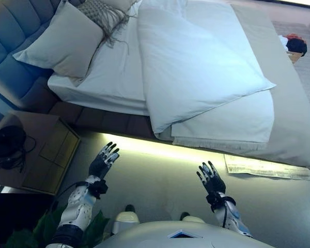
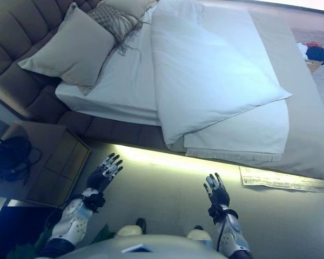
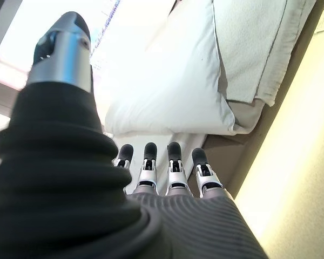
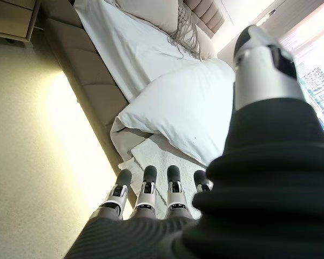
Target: Make the bed neatly
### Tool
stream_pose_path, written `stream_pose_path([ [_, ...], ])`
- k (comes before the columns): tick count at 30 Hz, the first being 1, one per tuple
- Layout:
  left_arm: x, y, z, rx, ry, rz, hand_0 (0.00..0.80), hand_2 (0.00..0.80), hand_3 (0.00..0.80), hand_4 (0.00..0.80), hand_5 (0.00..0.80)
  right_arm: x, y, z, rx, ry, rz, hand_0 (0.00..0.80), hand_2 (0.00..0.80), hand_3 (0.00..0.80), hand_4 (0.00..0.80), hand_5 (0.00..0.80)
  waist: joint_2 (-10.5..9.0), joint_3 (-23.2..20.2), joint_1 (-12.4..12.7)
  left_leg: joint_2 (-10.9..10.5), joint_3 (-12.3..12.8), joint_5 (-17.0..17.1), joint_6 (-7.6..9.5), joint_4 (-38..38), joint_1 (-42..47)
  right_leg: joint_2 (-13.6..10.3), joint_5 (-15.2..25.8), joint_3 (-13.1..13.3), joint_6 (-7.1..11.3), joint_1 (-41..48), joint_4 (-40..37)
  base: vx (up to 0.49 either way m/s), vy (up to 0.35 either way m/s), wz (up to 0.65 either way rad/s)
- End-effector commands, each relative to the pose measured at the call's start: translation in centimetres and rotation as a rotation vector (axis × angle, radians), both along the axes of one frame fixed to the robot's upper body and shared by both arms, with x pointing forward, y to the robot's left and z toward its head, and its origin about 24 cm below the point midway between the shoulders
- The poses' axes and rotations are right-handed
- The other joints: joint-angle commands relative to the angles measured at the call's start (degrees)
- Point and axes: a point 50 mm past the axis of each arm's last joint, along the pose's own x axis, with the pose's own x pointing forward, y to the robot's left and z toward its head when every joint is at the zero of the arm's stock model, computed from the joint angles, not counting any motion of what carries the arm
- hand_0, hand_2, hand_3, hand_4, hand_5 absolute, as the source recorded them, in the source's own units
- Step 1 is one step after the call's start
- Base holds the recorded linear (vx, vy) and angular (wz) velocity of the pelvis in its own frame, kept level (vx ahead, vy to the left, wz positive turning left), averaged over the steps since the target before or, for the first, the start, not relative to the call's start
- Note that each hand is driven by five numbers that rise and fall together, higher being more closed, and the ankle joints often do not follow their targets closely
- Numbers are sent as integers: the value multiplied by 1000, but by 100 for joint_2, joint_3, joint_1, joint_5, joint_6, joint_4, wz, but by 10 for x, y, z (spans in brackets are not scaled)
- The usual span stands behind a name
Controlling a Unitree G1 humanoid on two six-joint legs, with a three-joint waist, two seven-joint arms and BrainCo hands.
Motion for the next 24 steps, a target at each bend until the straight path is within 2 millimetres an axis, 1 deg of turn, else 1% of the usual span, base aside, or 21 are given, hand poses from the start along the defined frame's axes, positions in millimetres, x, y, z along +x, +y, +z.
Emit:
stream_pose_path([
  [1,29,4,20,63,-117,13,0,0,0,0,0,29,-5,27,-39,-179,-6,0,0,0,0,0,-73,-36,80,-202,162,-110,309,25,-278,58,80,-385,27,-306,185,-23,-30,0],
  [3,29,2,22,52,-131,13,0,0,0,0,0,32,-3,28,-36,-179,1,0,0,0,0,0,-79,-45,110,-192,193,-124,299,25,-292,94,96,-411,4,-292,112,-4,-42,0],
  [6,20,4,14,74,-85,26,0,0,0,0,0,32,2,27,-34,-178,17,0,0,0,0,0,-69,-75,121,-184,229,-135,297,26,-260,119,74,-380,-18,-263,117,65,-31,-2],
  [10,7,9,10,107,-62,-11,0,0,0,0,0,21,-1,26,-53,-146,17,0,0,0,0,0,-58,-107,104,-211,181,-167,304,41,-167,128,13,-377,-31,-178,142,126,-23,-1],
  [13,5,8,11,89,-72,-28,0,0,0,0,0,14,-4,24,-55,-123,24,0,0,0,0,0,-33,-131,119,-218,143,-162,315,83,-216,112,-24,-398,-44,-211,188,72,10,1],
  [15,5,7,12,79,-81,-35,0,0,0,0,0,14,-7,24,-52,-120,24,0,0,0,0,0,4,-107,129,-216,92,-155,315,160,-273,92,-78,-387,-65,-262,303,33,48,3],
  [18,3,7,11,79,-80,-45,0,0,0,0,0,13,-7,23,-27,-117,32,0,0,0,0,0,11,-40,132,-232,15,-273,330,477,-348,47,-195,-341,-94,-296,543,43,39,8],
  [22,3,10,13,65,-83,-27,0,0,0,0,0,18,-7,26,-34,-102,64,0,0,0,0,0,-53,156,199,-287,-54,-517,288,1361,-631,-66,-230,-351,-155,-290,792,1,34,12],
  [24,2,12,13,56,-81,-18,0,0,0,0,0,21,-8,27,-37,-111,66,0,0,0,0,0,-23,228,238,-261,-94,-499,270,1311,-640,-56,-245,-366,-187,-241,782,-24,65,25],
])
